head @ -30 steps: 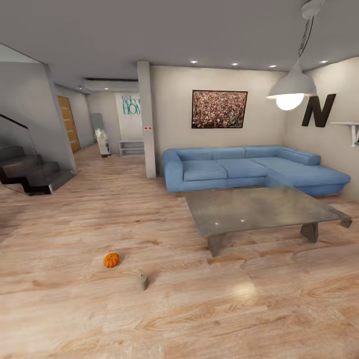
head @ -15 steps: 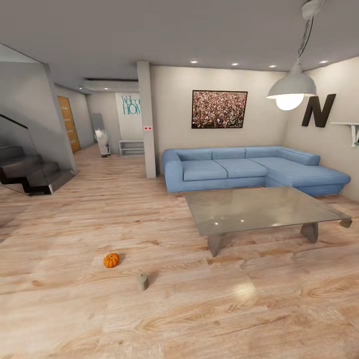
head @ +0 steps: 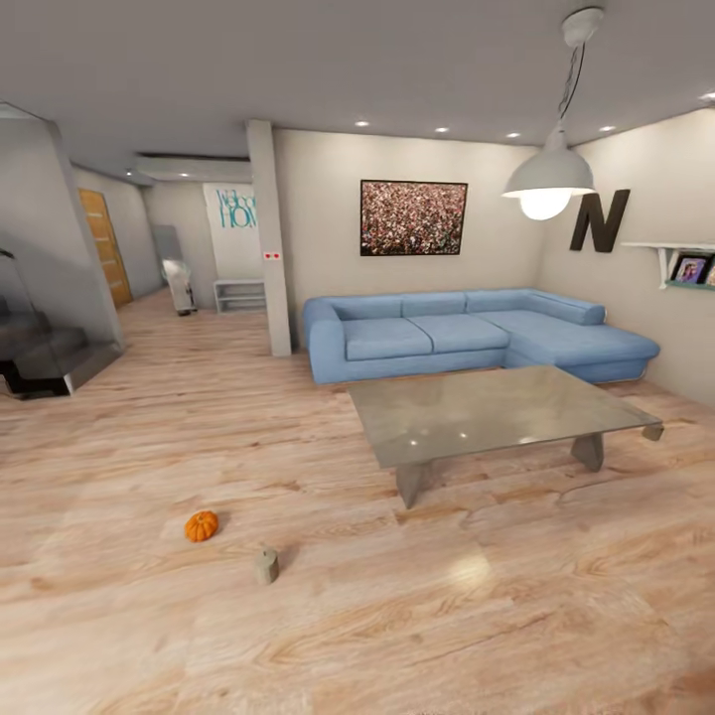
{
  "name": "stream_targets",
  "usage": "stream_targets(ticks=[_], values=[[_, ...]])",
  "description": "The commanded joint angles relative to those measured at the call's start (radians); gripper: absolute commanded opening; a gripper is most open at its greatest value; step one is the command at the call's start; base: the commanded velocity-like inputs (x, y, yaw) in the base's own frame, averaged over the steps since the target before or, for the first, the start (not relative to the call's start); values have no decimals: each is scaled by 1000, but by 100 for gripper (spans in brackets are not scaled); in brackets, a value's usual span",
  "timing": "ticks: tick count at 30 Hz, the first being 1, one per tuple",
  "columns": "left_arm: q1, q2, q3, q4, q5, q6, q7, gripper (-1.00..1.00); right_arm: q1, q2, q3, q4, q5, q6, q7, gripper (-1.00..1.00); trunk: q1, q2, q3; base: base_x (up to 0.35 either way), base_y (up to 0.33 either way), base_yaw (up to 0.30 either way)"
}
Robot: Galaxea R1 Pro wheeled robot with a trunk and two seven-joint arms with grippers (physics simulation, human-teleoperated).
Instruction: Place each of the two pumpkins and all three candles from the living room inside a cabinet in the living room (use any cabinet), then make sure every cabinet is closed, and position the cauldron so it is next to a table in the living room.
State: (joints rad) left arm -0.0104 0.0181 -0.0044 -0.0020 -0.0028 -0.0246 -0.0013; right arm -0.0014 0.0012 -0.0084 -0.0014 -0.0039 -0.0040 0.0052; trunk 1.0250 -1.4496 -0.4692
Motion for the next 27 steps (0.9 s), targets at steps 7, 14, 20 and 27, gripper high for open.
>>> stream_targets(ticks=[7,14,20,27], values=[[0,0,-2,0,0,-4,0,100,0,0,-1,0,0,0,1,100,0,0,-1,0,0,-293],[0,0,-3,0,0,-4,0,100,0,0,0,0,1,1,2,100,0,0,-1,0,0,-296],[0,0,-3,0,0,-5,0,100,0,0,-1,1,1,1,2,100,0,0,-1,0,0,-296],[0,0,-3,0,0,-17,0,100,0,-2,-1,1,1,0,2,100,0,0,-1,0,0,-296]])
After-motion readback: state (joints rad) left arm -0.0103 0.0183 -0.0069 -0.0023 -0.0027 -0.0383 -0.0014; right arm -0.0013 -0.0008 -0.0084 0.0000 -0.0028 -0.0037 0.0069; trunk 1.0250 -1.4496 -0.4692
